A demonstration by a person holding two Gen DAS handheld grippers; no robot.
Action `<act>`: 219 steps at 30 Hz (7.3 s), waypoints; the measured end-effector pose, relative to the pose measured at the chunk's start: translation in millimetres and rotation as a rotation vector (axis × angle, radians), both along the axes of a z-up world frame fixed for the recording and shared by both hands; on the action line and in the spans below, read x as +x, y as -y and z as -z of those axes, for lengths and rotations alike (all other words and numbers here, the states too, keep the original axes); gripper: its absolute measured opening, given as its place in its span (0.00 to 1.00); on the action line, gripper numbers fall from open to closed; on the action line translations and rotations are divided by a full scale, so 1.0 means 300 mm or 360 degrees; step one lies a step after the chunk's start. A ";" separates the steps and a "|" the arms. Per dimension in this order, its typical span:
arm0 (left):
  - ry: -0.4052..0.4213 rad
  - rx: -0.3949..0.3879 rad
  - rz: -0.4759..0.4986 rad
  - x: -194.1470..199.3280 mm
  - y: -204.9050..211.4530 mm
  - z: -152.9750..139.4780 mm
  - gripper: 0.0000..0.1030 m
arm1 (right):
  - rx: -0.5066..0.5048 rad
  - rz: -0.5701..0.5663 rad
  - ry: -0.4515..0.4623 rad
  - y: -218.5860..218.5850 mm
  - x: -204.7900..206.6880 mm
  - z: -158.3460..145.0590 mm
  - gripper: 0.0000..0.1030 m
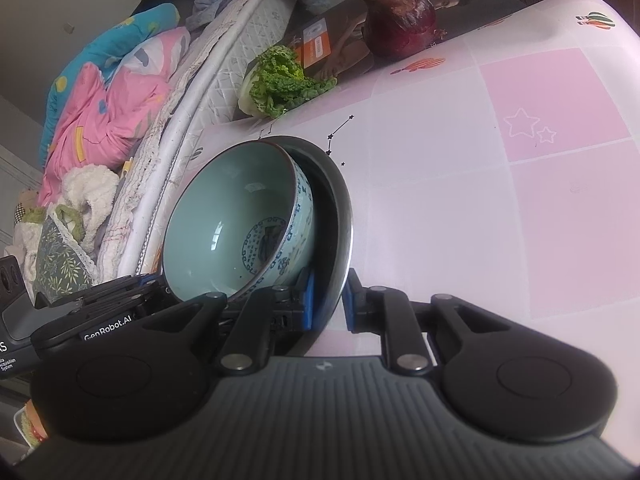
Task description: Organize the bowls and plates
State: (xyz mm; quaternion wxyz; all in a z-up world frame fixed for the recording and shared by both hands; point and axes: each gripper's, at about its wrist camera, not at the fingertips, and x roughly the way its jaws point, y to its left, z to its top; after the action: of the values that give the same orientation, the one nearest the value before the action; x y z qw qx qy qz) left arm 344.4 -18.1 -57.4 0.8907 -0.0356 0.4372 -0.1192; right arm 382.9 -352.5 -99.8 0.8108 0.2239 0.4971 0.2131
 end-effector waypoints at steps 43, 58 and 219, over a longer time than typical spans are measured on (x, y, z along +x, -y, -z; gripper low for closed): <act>-0.0143 -0.0074 0.0133 -0.565 -0.011 -0.020 0.18 | -0.0153 0.0040 -0.0065 0.030 -0.747 -0.074 0.15; 0.0037 -0.0091 0.0063 -0.652 -0.051 -0.099 0.64 | -0.0077 0.0170 0.0054 0.096 -0.768 -0.107 0.27; -0.0137 0.0309 -0.0140 -1.020 0.024 -0.086 1.00 | -0.0910 0.0438 0.0489 -0.108 -1.388 -0.236 0.99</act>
State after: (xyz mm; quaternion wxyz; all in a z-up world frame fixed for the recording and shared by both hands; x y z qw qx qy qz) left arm 38.3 -25.4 -31.7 0.8748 0.0267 0.4825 -0.0355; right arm -33.6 -320.2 -29.0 0.9271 0.0181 0.3741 -0.0150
